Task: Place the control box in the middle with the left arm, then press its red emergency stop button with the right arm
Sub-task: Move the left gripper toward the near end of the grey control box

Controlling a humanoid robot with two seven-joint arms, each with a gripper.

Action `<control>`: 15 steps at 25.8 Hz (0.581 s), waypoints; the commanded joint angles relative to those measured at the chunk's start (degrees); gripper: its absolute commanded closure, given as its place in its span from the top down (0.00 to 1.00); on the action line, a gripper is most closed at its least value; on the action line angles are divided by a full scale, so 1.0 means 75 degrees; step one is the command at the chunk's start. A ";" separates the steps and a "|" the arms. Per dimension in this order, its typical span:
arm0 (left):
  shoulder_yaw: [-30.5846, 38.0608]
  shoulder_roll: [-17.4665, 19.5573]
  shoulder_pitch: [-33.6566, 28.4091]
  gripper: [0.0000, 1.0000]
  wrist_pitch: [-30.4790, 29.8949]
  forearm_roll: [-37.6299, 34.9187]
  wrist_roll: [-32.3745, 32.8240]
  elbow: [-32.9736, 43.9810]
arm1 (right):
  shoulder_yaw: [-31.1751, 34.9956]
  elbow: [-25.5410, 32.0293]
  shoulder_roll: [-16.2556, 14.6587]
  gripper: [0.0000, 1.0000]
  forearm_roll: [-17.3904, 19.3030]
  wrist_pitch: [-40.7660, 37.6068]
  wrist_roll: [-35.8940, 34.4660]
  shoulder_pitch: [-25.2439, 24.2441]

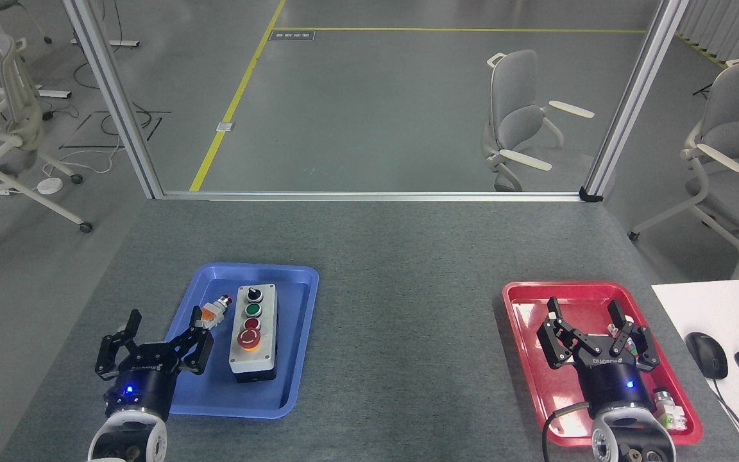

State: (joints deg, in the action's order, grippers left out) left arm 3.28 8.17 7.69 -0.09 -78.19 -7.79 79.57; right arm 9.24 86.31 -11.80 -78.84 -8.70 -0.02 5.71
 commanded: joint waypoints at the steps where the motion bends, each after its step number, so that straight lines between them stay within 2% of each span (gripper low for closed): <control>1: 0.0008 -0.0011 -0.0006 0.99 0.0035 0.0007 -0.0075 0.0008 | -0.0001 0.0000 -0.0009 0.99 0.0000 0.0012 0.0014 0.0000; 10: -0.0004 -0.0011 -0.0064 0.99 0.0082 0.0054 -0.0087 0.0137 | -0.0001 -0.0012 -0.0032 0.99 0.0000 0.0000 0.0038 0.0000; 15: -0.0320 -0.0151 -0.0908 0.99 0.0000 0.0065 -0.0099 0.1039 | -0.0001 -0.0012 -0.0044 0.99 0.0000 0.0000 0.0038 -0.0012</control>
State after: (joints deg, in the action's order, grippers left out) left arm 2.66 7.84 4.11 0.25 -77.74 -8.49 83.72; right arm 9.23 86.22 -12.09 -78.88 -8.70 0.26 5.69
